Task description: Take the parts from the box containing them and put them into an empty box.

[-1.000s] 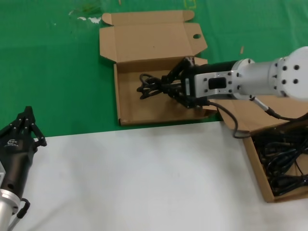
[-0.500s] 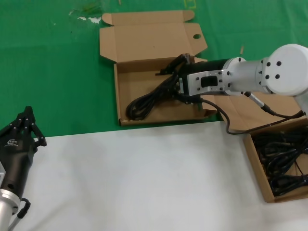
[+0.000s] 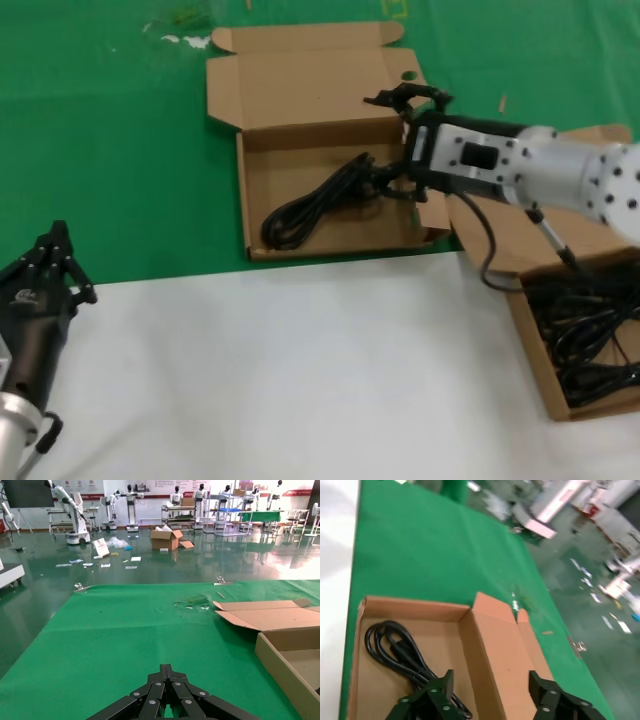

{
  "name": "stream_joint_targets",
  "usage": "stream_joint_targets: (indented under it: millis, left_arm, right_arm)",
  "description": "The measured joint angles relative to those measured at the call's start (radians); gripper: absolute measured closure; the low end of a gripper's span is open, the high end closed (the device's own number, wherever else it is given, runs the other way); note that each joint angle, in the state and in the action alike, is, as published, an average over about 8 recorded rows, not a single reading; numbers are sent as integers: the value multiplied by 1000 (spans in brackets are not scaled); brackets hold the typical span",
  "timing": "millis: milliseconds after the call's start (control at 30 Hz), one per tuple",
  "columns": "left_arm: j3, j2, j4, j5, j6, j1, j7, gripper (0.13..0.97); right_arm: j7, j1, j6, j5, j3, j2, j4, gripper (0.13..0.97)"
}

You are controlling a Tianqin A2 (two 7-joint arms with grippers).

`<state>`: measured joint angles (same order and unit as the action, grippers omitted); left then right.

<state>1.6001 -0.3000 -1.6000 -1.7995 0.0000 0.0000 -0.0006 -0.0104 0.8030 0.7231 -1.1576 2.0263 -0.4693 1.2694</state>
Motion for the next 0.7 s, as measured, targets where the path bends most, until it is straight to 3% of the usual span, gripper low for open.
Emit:
stream_joint_targets:
  millis: [267, 400, 700]
  left_arm:
    - [0, 0, 0, 0, 0, 0, 0, 955]
    - [0, 0, 0, 0, 0, 0, 0, 951]
    - [0, 0, 0, 0, 0, 0, 0, 899]
  right_arm:
    - [-103, -86, -34, 0, -59, -19, 81, 451]
    - [-105, -91, -37, -2, -62, -19, 83, 451]
    - [-97, -141, -85, -47, -87, -6, 101, 277]
